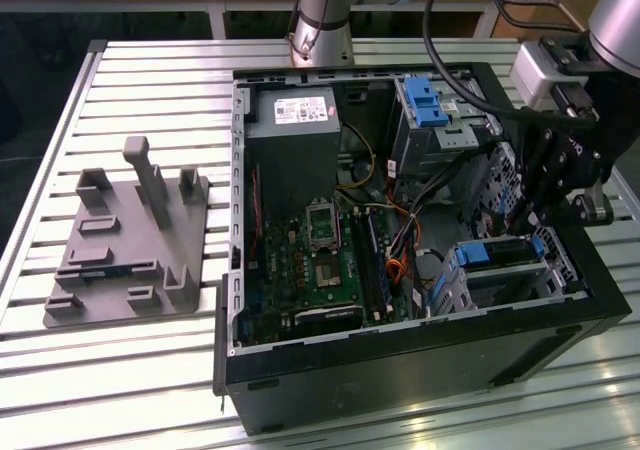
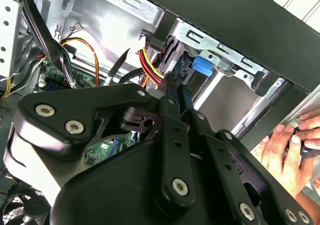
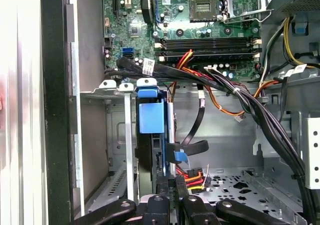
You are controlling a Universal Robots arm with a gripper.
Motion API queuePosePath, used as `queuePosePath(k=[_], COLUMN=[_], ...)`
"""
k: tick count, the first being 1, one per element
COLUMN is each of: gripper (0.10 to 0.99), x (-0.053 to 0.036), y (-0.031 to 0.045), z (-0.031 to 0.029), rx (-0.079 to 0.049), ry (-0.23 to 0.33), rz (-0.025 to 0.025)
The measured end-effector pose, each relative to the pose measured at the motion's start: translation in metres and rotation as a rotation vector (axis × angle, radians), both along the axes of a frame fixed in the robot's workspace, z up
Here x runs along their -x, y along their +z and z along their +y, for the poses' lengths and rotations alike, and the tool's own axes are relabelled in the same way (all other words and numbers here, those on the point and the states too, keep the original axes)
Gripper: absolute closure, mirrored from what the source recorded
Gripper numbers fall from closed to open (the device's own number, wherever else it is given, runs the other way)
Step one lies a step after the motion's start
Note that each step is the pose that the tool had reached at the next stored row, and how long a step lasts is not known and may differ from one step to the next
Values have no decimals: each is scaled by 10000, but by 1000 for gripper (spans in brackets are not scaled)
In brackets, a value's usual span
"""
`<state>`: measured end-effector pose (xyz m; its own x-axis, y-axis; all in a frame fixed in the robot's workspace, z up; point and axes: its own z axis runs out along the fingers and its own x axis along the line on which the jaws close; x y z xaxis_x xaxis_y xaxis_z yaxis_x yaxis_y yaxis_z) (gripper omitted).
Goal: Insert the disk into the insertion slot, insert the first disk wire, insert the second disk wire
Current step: 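Insert the first disk wire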
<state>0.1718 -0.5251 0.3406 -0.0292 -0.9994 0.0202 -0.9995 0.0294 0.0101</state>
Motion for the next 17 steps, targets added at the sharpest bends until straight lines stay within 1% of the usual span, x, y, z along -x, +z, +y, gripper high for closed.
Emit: queuePosePath(k=[7,17], gripper=[918,918], x=[0,0], y=[-5,-23], z=[-33,-42], rx=[-1,0], ry=[0,0], rz=[0,0])
